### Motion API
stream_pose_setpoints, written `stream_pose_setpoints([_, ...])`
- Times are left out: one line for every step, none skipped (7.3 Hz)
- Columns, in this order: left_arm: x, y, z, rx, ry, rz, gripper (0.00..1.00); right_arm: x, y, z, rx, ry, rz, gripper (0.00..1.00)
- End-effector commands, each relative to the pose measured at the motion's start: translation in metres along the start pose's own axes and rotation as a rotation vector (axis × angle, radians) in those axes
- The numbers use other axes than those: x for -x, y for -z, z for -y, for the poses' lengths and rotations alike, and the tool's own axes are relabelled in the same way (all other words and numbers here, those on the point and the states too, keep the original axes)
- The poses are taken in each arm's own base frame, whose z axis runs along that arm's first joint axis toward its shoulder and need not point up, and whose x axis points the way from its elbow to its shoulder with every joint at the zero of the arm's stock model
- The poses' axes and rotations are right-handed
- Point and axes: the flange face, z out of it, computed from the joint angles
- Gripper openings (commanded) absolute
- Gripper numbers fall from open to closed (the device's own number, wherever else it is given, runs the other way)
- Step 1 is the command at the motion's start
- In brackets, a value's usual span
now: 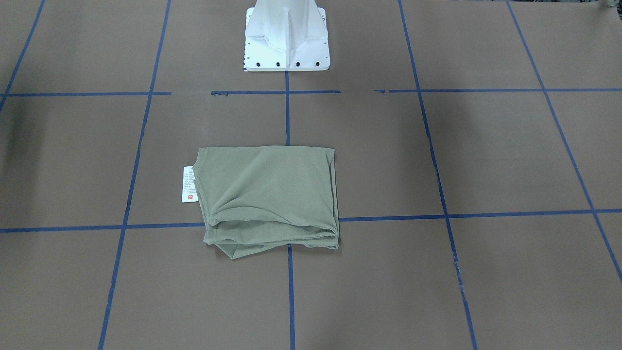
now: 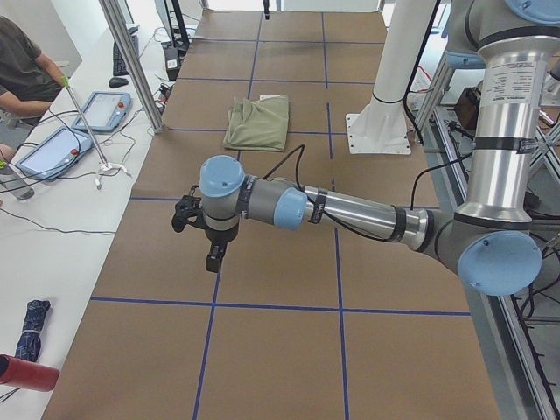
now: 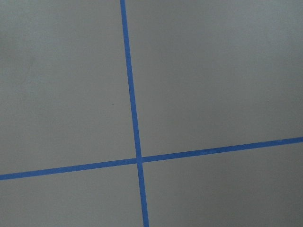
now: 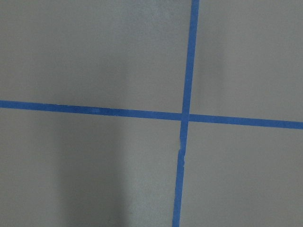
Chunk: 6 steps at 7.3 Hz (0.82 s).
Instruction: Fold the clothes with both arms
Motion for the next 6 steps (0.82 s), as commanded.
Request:
stream_pose_setpoints([-0.007, 0.007, -0.01, -0.011, -0.013, 0.006, 1.0, 0.001, 0.004, -0.008, -0.009, 0.004, -0.01, 1.0])
stream_pose_setpoints([-0.006, 0.006, -0.009, -0.009, -0.011, 0.007, 1.0, 0.001, 0.006, -0.009, -0.015, 0.004, -0.008, 1.0])
stream_pose_setpoints([-0.01, 0.009, -0.007, -0.017, -0.02, 0.008, 1.0, 0.002, 0.007, -0.009, -0.017, 0.006, -0.009, 1.0])
stream_pose_setpoints([-0.008, 0.008, -0.008, -0.014, -0.016, 0.009, 1.0, -0.002, 0.002, -0.014, -0.01, -0.002, 0.001, 1.0])
stream_pose_setpoints([-0.008, 0.007, -0.008, -0.013, -0.017, 0.009, 1.0, -0.004, 0.0, -0.018, -0.006, -0.005, 0.0, 1.0])
stream_pose_setpoints([-0.011, 0.01, -0.007, -0.018, -0.022, 0.004, 1.0, -0.004, 0.0, -0.018, -0.005, -0.006, 0.002, 1.0])
